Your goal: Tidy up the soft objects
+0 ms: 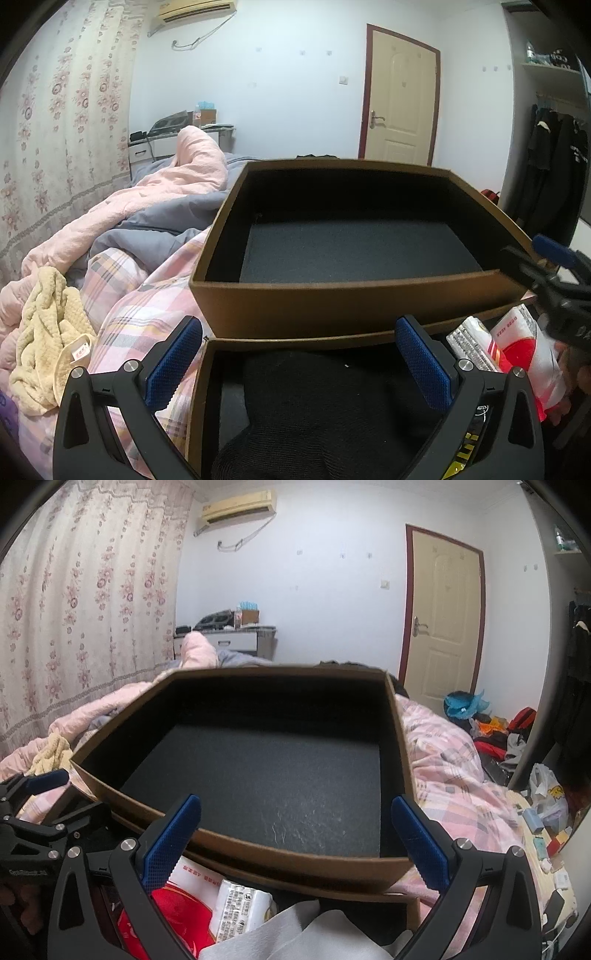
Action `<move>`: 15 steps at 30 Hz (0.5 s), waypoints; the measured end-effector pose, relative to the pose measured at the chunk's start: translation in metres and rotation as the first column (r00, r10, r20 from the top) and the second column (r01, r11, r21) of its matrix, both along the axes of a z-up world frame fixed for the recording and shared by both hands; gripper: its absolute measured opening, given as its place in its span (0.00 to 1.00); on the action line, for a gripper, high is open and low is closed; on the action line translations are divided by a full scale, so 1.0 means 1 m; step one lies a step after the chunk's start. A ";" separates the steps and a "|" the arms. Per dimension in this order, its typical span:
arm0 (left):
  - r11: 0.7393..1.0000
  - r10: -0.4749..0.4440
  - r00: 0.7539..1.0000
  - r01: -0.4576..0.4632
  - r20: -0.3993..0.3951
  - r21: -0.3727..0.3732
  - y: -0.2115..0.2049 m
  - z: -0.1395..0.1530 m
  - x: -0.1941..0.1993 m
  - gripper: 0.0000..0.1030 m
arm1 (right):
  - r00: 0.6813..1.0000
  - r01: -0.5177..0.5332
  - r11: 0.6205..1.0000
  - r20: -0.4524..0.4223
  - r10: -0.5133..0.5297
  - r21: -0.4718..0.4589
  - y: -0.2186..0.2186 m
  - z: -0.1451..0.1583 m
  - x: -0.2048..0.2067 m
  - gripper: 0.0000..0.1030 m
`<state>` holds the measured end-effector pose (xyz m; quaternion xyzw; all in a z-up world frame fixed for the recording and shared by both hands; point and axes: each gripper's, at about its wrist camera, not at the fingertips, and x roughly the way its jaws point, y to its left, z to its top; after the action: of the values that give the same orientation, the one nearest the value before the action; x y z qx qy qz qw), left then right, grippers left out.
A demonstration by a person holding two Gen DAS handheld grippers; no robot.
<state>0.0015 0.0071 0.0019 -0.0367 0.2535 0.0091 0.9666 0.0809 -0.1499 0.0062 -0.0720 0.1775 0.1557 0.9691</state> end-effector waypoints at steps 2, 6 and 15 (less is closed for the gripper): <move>1.000 -0.002 1.000 0.002 0.002 0.000 0.000 0.000 -0.001 1.00 | 0.999 -0.001 1.000 0.041 0.000 0.016 -0.002 0.005 -0.006 0.99; 1.000 -0.006 1.000 0.006 0.003 0.007 -0.003 0.000 0.000 1.00 | 0.992 0.012 0.997 0.122 -0.021 0.074 -0.010 0.015 -0.015 0.99; 1.000 -0.009 1.000 0.009 0.007 0.008 -0.004 0.001 -0.001 1.00 | 0.983 0.063 0.969 0.155 -0.102 0.241 -0.024 0.016 -0.005 0.99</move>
<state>0.0007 0.0033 0.0029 -0.0316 0.2502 0.0058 0.9677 0.0757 -0.1735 0.0220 0.0379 0.0791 0.1285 0.9878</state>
